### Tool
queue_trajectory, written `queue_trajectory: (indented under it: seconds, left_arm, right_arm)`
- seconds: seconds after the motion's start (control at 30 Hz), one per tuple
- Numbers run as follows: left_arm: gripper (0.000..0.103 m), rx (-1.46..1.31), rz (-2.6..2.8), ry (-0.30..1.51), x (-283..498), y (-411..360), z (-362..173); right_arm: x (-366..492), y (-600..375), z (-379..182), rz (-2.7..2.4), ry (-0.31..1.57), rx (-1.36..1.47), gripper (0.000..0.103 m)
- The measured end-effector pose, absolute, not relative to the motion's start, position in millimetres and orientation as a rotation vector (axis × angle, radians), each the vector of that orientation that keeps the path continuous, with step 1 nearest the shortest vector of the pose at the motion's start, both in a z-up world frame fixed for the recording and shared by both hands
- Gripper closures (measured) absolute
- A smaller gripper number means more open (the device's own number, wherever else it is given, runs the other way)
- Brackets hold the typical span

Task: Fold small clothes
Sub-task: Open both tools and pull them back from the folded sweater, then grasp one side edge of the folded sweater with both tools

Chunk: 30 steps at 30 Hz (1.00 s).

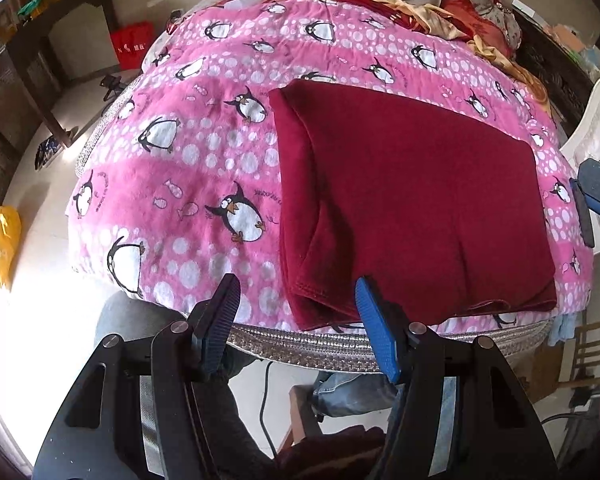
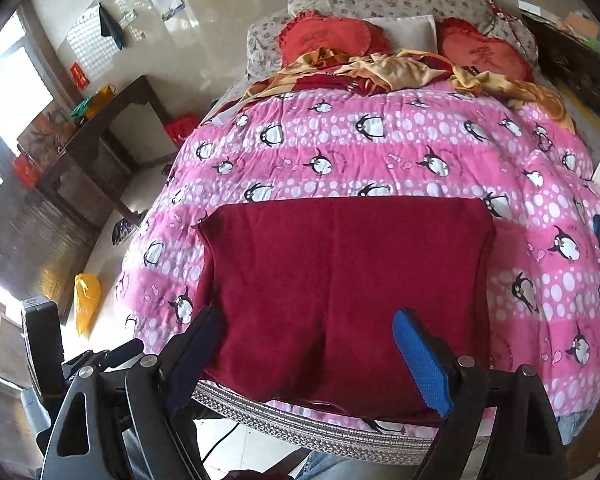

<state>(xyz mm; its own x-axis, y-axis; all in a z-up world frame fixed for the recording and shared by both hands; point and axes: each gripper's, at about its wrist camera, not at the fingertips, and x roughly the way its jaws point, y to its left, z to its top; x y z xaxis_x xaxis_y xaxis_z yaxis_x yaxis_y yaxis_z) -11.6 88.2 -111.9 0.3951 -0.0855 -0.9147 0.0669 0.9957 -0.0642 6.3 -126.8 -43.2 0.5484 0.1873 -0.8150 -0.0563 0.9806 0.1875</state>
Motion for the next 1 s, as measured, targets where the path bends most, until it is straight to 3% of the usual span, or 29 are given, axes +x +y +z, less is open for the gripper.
queue_trajectory:
  seconds: [1.0]
  left_arm:
    - [0.043, -0.041, -0.081, 1.228, 3, 104, -134]
  right_arm:
    - [42, -84, -67, 0.197, 1.065, 0.14, 0.016]
